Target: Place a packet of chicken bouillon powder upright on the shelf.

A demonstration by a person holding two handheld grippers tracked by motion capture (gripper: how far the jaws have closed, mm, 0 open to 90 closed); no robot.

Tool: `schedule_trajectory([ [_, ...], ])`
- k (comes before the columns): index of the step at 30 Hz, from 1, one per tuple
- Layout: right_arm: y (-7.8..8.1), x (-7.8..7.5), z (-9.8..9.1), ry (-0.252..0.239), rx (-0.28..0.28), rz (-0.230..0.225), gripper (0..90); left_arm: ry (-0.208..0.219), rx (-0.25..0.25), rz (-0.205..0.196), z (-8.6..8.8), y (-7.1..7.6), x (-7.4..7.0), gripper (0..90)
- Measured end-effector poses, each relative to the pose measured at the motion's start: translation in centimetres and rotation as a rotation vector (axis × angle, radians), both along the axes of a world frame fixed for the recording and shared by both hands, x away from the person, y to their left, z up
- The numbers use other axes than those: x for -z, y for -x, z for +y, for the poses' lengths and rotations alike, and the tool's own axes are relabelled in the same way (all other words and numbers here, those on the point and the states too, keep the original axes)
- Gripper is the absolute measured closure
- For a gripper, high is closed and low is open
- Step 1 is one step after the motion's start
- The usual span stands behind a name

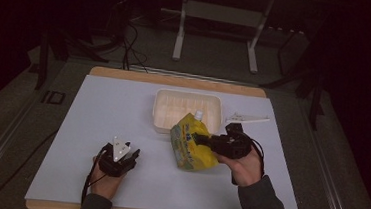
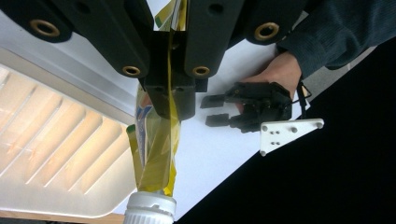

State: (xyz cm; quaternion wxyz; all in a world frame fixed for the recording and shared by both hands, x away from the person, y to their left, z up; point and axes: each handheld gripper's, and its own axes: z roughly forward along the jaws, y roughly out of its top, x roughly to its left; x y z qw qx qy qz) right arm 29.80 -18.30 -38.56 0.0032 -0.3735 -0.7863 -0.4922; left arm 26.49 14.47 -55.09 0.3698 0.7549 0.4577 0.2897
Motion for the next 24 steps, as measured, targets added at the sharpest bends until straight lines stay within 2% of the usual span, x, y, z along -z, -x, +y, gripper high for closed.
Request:
schedule_trajectory([
  [13,-0.5,-0.6,0.0,0.007,0.019,-0.010,90.0,-0.002,-0.005,0.003,0.0,0.0,0.0,54.2],
  [24,-0.8,-1.6,-0.3,0.007,0.044,-0.038,90.0,-0.002,-0.010,0.009,0.0,-0.1,0.0,53.2],
])
